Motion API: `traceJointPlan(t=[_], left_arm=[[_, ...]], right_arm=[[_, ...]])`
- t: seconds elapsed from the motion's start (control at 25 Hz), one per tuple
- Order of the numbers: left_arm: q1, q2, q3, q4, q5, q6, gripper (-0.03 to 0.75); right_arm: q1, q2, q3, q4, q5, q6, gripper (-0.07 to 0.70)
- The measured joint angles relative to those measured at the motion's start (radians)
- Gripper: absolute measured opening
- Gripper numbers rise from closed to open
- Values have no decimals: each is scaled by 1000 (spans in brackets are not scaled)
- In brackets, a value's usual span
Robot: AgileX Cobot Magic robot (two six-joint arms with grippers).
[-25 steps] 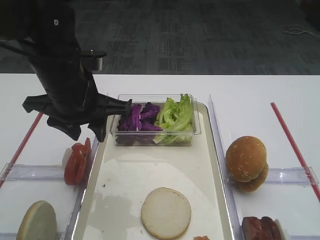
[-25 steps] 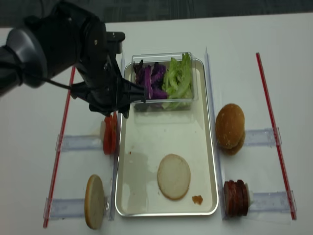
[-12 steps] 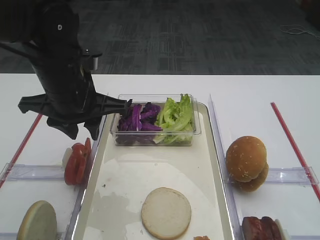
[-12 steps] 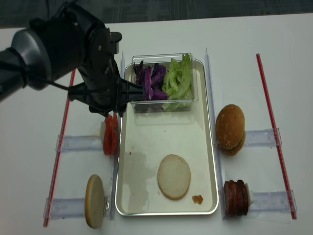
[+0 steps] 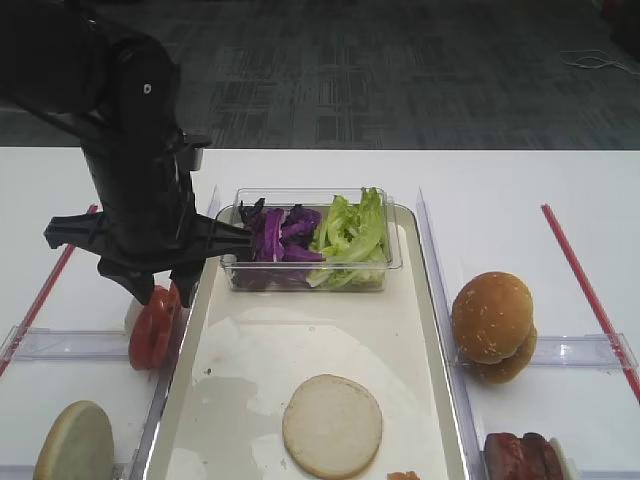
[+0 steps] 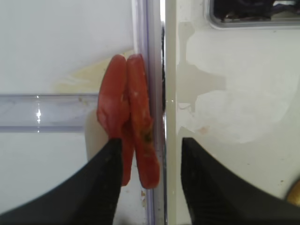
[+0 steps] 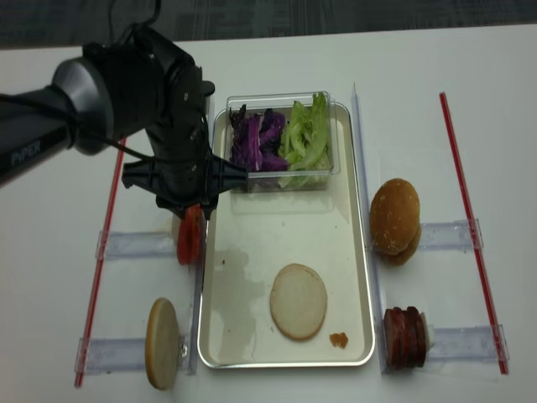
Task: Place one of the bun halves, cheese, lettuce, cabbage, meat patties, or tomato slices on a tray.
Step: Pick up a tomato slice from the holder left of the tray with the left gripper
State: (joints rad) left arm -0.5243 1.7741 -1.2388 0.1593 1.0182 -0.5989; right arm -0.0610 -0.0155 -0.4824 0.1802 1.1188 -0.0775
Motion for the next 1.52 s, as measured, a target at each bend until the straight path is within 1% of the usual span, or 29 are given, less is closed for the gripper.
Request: traceJointPlan(t=[0.2,0.36,0.56,0.72,1.04,1.4,1.52], left_arm=[[0,26,0,-7,-4,8,315],[0,36,0,-29,-26,19,311],[0,61,0,-39,-31,29,307],[0,65,0,-40,-45,31,307],[0,65,0,-8,-45,33,265],[0,68,0,-5,-45,33,262],[0,83,0,0,-26,42,262]], right_arm=[[0,0,0,0,0,0,468],[0,0,0,0,0,0,468],[0,0,0,0,0,0,468],[0,0,0,0,0,0,468],[0,0,0,0,0,0,468],[0,0,0,0,0,2,468],[0,0,0,0,0,2,468]])
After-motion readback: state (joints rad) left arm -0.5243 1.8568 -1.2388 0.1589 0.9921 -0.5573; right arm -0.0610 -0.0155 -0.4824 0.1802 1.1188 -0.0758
